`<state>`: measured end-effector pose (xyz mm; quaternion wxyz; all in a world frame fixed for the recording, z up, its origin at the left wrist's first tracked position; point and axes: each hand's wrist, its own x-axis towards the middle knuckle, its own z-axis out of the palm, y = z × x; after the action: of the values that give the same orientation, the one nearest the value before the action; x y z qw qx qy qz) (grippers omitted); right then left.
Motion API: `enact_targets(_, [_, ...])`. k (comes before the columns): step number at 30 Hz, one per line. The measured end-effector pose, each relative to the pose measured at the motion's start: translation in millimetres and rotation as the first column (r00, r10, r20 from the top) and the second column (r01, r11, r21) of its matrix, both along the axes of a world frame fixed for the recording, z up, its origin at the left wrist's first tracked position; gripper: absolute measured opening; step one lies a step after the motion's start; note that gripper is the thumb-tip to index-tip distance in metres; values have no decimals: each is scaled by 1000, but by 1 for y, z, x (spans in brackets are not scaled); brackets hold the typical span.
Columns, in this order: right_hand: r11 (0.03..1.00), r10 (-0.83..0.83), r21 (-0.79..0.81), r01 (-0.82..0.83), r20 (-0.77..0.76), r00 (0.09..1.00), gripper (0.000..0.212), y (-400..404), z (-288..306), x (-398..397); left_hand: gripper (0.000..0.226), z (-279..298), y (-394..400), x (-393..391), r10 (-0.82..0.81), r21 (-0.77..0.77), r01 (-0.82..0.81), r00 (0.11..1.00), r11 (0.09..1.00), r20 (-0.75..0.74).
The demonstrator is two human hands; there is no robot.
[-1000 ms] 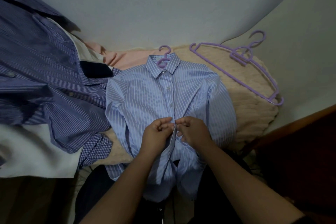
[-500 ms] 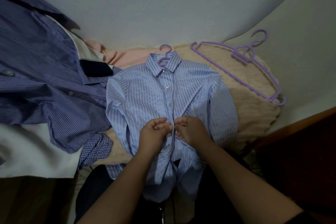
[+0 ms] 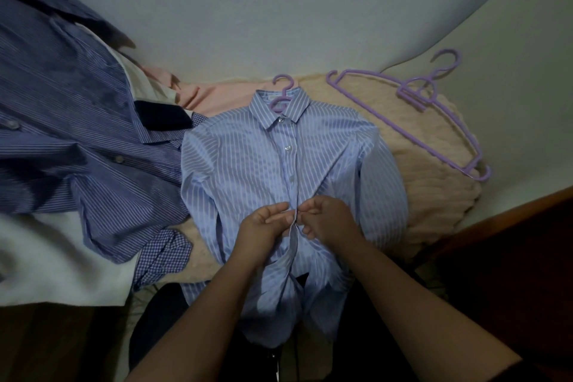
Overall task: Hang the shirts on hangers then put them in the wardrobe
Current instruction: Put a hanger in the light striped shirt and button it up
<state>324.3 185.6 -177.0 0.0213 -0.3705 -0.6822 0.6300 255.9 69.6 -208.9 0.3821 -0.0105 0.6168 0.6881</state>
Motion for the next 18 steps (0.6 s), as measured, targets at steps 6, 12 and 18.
enact_targets(6, [989, 91, 126, -80, -82, 993, 17, 0, 1, 7, 32, -1, 2, 3, 33, 32, -31, 997, 999, -72])
enact_targets(12, [907, 237, 353, -232, 29, 971, 19, 4, -3, 1, 39, -4, 1, 6, 28, 55, -22, 992, 998, -121])
enact_targets(18, [966, 77, 241, -91, 70, 995, 10, 2, -11, -7, 44, -6, 2, 4, 14, 79, -4, 992, 997, -124])
